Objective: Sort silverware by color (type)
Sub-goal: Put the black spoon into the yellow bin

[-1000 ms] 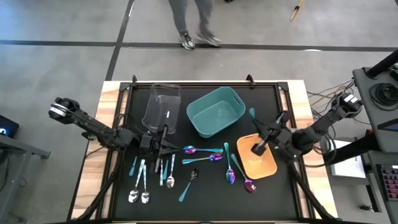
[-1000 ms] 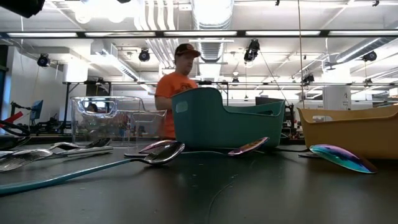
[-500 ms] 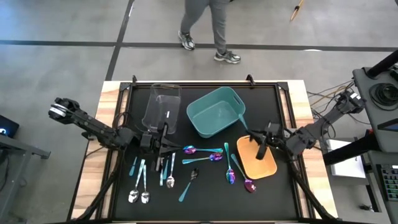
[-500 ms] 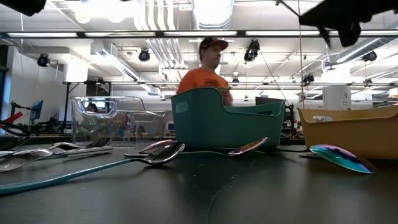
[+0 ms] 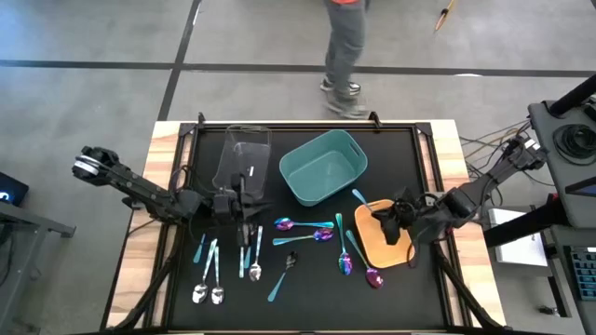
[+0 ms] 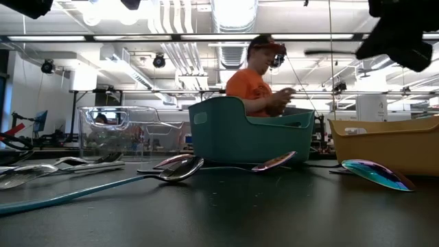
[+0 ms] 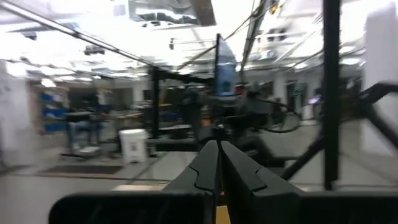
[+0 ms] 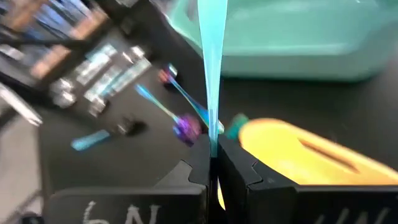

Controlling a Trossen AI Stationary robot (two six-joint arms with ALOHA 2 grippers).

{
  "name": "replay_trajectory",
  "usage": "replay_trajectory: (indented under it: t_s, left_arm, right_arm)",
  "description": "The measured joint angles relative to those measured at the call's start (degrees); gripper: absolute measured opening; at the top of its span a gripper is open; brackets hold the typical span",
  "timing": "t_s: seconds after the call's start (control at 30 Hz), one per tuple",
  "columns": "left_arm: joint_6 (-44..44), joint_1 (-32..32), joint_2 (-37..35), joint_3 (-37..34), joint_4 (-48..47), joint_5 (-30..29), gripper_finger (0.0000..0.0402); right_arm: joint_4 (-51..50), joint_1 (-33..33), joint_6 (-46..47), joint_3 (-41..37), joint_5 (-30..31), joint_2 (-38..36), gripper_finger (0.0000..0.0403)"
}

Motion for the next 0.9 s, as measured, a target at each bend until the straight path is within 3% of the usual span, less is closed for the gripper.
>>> replay_trajectory:
  t_s: [0.3,0.5,0.73,0.9]
  left_arm:
    - [15.2,3.87,-2.32,0.0,-0.04,-7.13,0.0]
    - [19.39,8.45,-4.63,0.0,-0.61,-7.45,0.0]
    - [22.06,10.48,-5.35,0.0,-2.98,-7.03,0.0]
    - [27.24,10.62,-5.88,1.01,-1.73,-6.91,0.0]
  right_arm:
    - [-16.45,-0.07,16.36,7.96,-16.82,9.22,0.0009]
    - [-23.02,-0.07,26.74,10.62,-26.15,13.8,0.0009]
    - [-24.6,-0.09,29.91,16.11,-28.78,20.96,0.0009]
    - [-36.17,-0.23,32.77,21.52,-28.75,26.33,0.0009]
